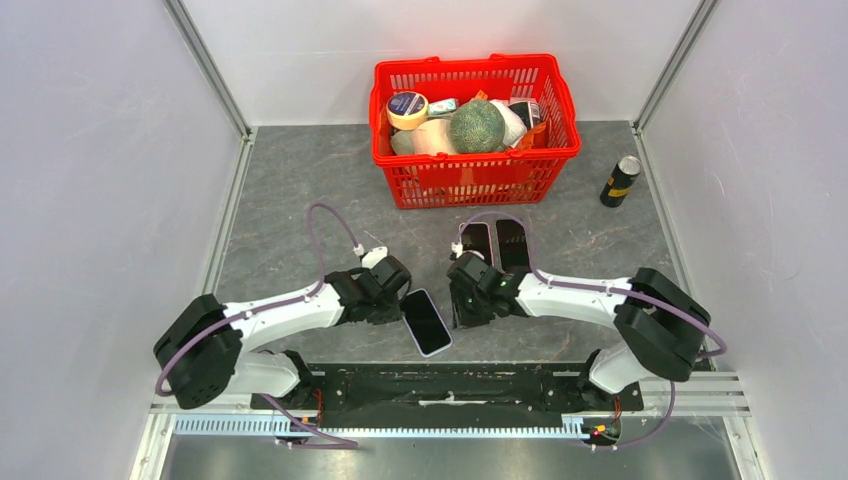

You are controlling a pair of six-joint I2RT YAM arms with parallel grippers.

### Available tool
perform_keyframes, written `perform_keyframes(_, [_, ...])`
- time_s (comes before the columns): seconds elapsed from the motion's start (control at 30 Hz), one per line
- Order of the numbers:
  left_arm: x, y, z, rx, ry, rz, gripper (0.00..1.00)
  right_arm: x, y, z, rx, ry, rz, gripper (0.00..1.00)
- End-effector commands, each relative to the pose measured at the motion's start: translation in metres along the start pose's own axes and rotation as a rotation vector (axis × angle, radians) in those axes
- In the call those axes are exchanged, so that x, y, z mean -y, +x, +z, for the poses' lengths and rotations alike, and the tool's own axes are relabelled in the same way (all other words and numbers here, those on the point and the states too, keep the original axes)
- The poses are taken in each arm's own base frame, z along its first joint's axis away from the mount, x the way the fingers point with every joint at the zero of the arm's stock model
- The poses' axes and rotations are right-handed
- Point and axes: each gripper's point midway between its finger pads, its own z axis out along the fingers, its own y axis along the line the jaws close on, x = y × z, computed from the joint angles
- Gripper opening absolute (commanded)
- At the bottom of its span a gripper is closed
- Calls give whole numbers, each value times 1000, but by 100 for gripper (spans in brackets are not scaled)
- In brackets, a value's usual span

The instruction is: Put the phone into the phone case

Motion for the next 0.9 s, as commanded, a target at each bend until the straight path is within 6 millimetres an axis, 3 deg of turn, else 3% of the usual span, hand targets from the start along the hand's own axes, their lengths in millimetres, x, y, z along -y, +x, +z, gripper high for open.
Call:
perform_keyframes(0.0, [7,1,-12,0,83,9,27,4,-16,-20,67,-32,78,35])
perform_keyframes(0.17, [16,9,-20,-28,164,-22,29,-22,-12,-27,43,-186,69,43])
perform_keyframes(0.3, [27,17,-21,-62,221,-26,32,-28,-4,-21,15,-194,35,47])
perform_keyframes(0.6, [41,28,-15,-100,248,13,36,-26,16,-5,-32,-106,-34,46])
perform_keyframes(0.87, [38,35,-5,-107,178,72,36,-24,29,5,-58,-44,-73,43])
